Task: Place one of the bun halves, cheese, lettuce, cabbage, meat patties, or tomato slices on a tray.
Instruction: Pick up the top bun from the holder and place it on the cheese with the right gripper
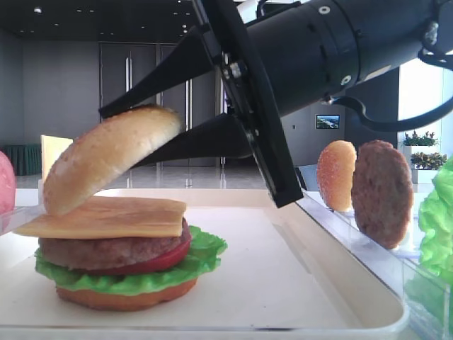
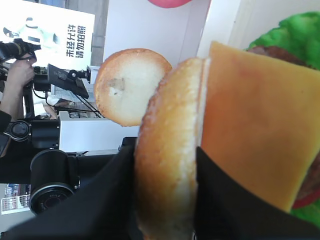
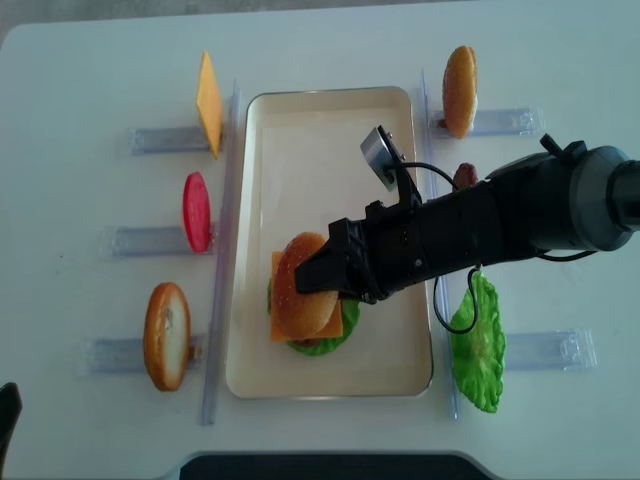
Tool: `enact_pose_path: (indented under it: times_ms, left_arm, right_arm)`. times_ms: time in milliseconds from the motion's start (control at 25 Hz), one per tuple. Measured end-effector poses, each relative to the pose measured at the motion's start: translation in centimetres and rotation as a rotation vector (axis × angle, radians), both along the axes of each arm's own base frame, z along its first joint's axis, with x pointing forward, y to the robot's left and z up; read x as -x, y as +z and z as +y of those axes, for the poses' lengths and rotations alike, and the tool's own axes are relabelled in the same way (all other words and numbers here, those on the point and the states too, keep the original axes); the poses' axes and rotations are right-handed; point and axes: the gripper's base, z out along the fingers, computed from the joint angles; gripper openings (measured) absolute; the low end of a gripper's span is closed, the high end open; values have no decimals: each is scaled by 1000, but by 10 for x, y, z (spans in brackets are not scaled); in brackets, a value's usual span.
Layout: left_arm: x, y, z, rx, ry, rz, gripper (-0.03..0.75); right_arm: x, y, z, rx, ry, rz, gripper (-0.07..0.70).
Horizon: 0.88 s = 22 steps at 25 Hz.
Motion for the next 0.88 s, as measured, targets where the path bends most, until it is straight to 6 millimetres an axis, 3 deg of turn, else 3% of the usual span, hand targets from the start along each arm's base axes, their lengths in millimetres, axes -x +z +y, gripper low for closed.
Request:
enact_pose_path:
  times_ms: [120, 400, 880]
  left_arm:
    - [0, 0, 0, 0, 0, 0, 450]
    - [0, 0, 0, 0, 0, 0, 450]
    - [0, 0, 0, 0, 0, 0, 450]
  right_arm:
    - [0, 0, 0, 0, 0, 0, 240]
    - [0, 0, 0, 0, 0, 0, 343]
    - [-2, 1, 1, 13, 25, -66, 352]
